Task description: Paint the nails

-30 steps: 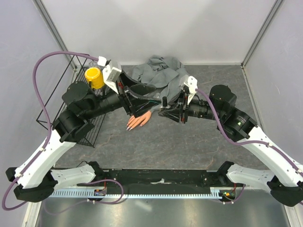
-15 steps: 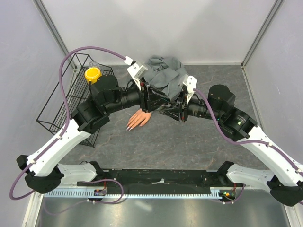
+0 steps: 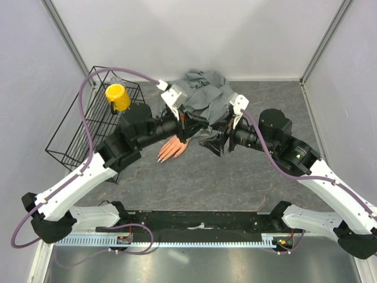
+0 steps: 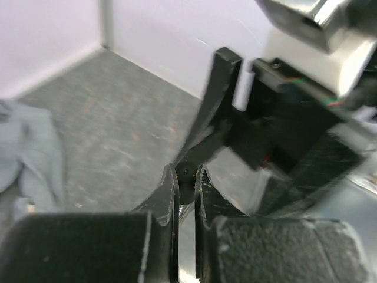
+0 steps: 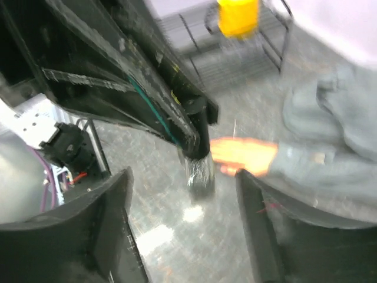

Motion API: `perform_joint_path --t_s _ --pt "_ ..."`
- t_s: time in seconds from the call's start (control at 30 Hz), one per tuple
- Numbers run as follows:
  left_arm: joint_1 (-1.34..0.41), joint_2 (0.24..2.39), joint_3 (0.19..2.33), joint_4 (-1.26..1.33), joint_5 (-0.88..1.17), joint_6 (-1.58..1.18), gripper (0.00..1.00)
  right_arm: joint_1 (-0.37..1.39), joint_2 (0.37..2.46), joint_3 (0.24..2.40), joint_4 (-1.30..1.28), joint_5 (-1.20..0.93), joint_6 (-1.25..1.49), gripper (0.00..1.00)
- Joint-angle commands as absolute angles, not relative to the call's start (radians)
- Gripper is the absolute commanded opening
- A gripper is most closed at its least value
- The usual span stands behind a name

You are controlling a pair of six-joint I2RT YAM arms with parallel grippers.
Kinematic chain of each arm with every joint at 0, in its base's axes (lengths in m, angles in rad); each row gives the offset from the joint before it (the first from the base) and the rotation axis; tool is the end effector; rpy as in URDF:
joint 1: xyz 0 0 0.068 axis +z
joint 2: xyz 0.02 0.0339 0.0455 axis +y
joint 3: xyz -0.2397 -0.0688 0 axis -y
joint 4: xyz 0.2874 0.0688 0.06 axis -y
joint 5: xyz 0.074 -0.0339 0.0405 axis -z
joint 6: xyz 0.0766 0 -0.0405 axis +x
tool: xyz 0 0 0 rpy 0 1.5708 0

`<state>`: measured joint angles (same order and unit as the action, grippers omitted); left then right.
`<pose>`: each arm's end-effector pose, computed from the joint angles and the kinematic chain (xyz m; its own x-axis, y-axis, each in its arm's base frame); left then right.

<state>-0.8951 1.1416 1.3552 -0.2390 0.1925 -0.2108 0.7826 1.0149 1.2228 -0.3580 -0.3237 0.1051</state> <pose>0.1997 -0.2725 0.4472 -0.2008 -0.0778 -0.9765 0.8626 0.4585 -0.2139 0.2007 0.2340 0.4132 -0.1990 -0.0576 -0.9783 -0.8755 0.4591 0.1510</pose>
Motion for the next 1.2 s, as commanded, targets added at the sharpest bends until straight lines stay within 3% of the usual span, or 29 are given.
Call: perform_joint_path --t_s 0.0,0.27,0.57,1.17 --pt "-0.904 1.112 1.128 0.073 -0.029 -0.094 0.02 0.782 0.942 1.093 -0.442 -0.148 0.225 0.93" --pt "-0.923 1.248 0.803 0.575 -0.120 -0.133 0.02 0.784 0.629 0.861 -0.548 0.352 0.472 0.95" --pt "-0.973 1.578 0.670 1.073 -0.233 -0.138 0.02 0.784 0.471 0.792 -0.575 0.440 0.523 0.94" --pt "-1.107 1.982 0.896 1.094 -0.367 -0.224 0.02 0.784 0.390 0.773 -0.640 0.449 0.552 0.94"
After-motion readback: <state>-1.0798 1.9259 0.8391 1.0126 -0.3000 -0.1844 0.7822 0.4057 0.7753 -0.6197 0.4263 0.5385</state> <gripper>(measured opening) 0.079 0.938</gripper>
